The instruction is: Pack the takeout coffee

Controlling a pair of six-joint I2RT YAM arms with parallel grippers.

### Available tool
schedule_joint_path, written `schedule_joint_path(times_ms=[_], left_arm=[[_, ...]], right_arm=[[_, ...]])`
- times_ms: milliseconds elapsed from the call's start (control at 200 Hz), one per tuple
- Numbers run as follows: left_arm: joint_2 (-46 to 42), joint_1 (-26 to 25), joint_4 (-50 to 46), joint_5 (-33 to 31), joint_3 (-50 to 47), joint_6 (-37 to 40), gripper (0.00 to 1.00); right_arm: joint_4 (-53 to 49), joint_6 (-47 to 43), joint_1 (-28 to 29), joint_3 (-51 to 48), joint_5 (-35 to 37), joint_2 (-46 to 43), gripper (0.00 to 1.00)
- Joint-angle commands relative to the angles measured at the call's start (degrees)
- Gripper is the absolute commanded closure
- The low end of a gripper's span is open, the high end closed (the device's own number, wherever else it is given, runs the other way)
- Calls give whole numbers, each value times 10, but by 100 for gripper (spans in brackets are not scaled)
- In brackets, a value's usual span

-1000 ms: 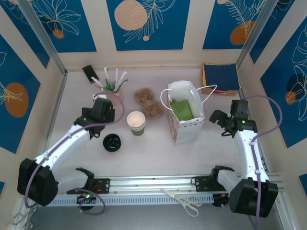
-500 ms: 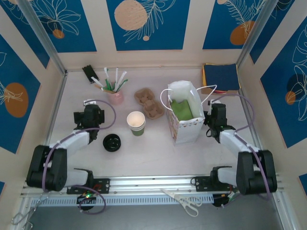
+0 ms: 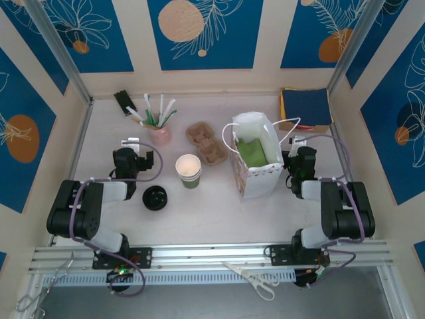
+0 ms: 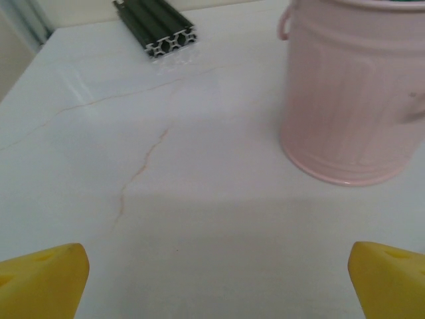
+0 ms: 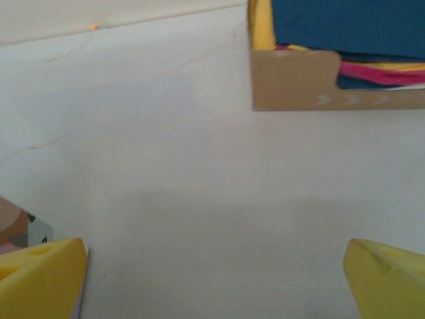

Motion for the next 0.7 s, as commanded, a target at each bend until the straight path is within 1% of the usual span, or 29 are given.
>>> schedule_joint_path(times_ms=[0,20,60,100,165,300,695], left_arm=[[12,15,71,68,-18,12,0],[15,15,79,74,-22,14,0],[21,16,99,80,-28,17,0],[22,16,103,80,-30,17,0],[26,16,116,79,-32,15,0],[25,16,129,44,-39,6,0],[25,17,131,45,-41,7,0]], right_arm=[[53,-17,12,3,-15,15,1],[39,-19,13,11,-17,16,1],[52,-21,14,11,-16,22,1],[37,-21,14,13,-17,17,1],[43,-22,14,12,-16,19,1],[44,-22,13,11,-16,19,1],[40,-22,14,13,-17,20,1]])
